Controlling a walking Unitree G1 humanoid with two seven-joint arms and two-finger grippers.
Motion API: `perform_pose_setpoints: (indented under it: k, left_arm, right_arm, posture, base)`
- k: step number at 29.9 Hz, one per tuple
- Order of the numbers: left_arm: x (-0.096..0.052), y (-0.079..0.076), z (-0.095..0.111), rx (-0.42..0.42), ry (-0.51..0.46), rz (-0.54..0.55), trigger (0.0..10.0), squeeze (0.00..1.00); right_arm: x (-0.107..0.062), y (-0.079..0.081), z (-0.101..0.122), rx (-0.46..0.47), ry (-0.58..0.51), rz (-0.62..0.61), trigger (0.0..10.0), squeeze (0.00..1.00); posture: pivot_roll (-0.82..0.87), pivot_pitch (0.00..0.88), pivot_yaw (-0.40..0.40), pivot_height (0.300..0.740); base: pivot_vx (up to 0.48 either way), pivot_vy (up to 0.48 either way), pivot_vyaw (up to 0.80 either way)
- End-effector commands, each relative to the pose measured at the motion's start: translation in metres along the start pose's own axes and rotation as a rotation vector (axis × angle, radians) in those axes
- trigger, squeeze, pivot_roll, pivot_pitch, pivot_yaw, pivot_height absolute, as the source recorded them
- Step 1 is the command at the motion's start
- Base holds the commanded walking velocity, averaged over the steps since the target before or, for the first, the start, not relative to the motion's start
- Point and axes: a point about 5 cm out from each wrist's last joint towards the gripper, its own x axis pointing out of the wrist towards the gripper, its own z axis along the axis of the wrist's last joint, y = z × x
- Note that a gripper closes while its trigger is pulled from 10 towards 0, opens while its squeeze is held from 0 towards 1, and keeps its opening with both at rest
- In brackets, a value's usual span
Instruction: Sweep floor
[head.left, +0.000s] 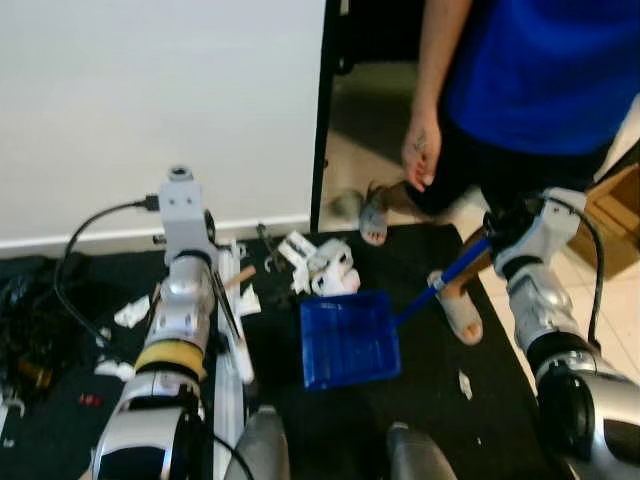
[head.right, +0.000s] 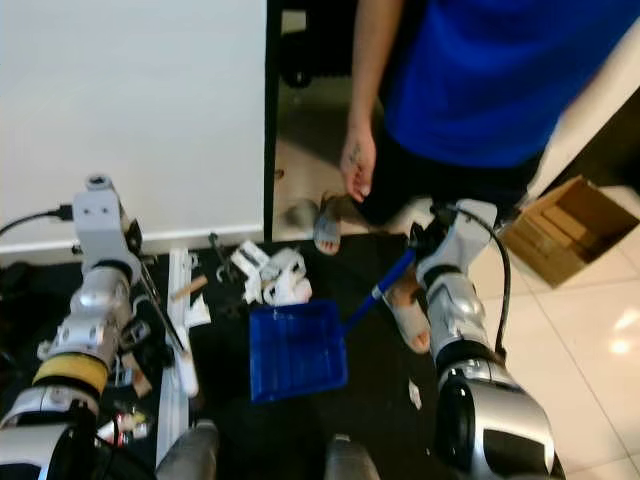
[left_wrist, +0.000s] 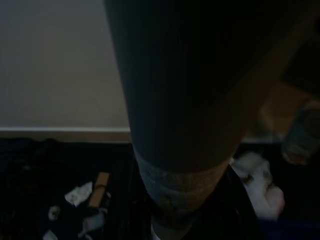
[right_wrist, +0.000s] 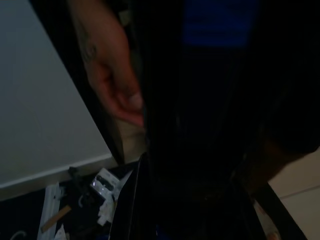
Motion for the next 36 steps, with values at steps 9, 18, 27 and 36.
perform_pose_setpoints:
  k: [9, 18, 27, 36]
  left_arm:
    - [0.003, -0.002, 0.005, 0.014, -0.012, -0.016, 10.0, 0.00]
    - [0.002, 0.003, 0.002, 0.029, -0.002, -0.008, 10.0, 0.00]
    - [0.002, 0.002, 0.002, 0.023, -0.012, -0.021, 10.0, 0.00]
    - [0.001, 0.001, 0.002, 0.010, -0.015, -0.026, 10.0, 0.00]
  right_arm:
    - [0.001, -0.003, 0.005, 0.005, -0.014, -0.008, 10.0, 0.00]
    - [0.000, -0.004, 0.003, -0.001, -0.010, -0.015, 10.0, 0.00]
    - [-0.001, -0.011, 0.007, -0.010, -0.022, -0.040, 10.0, 0.00]
    - [0.000, -0.013, 0.011, -0.004, -0.044, -0.048, 10.0, 0.00]
  posture:
    - [0.05, 0.014, -0.070, 0.740]
    - [0.04, 0.008, -0.067, 0.740]
    - [0.04, 0.008, -0.069, 0.740]
    - [0.04, 0.012, -0.072, 0.740]
  base:
    - [0.000, 0.000, 0.00]
    - [0.000, 0.000, 0.00]
    - [0.297, 0.000, 0.00]
    - [0.400, 0.000, 0.00]
